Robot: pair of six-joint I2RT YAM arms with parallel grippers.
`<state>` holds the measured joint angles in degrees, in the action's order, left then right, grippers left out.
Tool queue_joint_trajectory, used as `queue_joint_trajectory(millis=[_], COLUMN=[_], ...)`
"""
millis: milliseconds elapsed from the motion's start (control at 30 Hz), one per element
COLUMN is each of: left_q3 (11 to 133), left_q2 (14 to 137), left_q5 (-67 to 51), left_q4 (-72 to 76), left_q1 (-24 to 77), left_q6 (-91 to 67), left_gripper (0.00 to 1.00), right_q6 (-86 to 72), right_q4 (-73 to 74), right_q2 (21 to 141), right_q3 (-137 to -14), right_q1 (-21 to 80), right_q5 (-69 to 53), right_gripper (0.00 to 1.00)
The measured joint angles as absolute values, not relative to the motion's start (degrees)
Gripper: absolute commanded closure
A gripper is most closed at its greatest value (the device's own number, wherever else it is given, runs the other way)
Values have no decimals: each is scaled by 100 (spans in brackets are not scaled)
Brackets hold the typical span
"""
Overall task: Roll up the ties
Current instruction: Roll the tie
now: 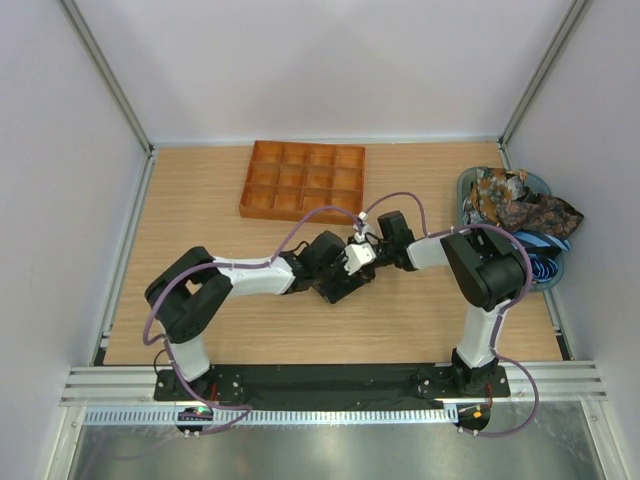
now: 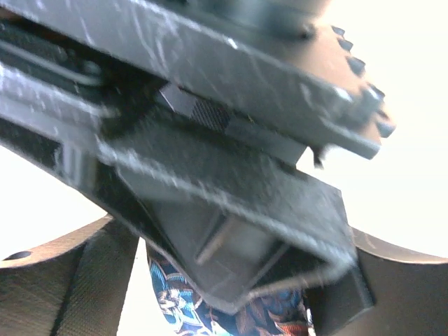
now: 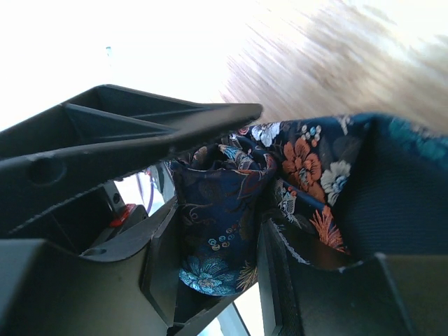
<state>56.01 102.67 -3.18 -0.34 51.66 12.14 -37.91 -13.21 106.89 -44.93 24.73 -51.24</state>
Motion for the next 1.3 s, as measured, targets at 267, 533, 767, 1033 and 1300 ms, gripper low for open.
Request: queue_joint_trajectory(millis=[267, 533, 767, 1033, 1300], left_q3=[5494, 5660, 6034, 6101, 6259], left_q2=[10062, 10038, 10285, 10339, 10460], left_q5=[-259, -198, -314, -351, -434], left_q4=[-379, -1020, -1428, -1470, -1496], left_q1=[5162, 5133, 5124, 5111, 5129], left_q6=[1066, 871, 670, 532, 604], left_gripper=[11, 19, 41, 56, 63], right_q6=[-3461, -3221, -3155, -3035, -3033], right_q4=[-862, -593, -585, -462, -141], right_q2=[10938, 10945, 10943, 10836, 10554], right_q3=[-4880, -5002, -5004, -5004, -5000], right_q1=[2467, 2469, 2469, 2469, 2403], right_q5=[-5334, -5319, -5319, -5166, -4803], right_gripper=[82, 81, 75, 58, 42])
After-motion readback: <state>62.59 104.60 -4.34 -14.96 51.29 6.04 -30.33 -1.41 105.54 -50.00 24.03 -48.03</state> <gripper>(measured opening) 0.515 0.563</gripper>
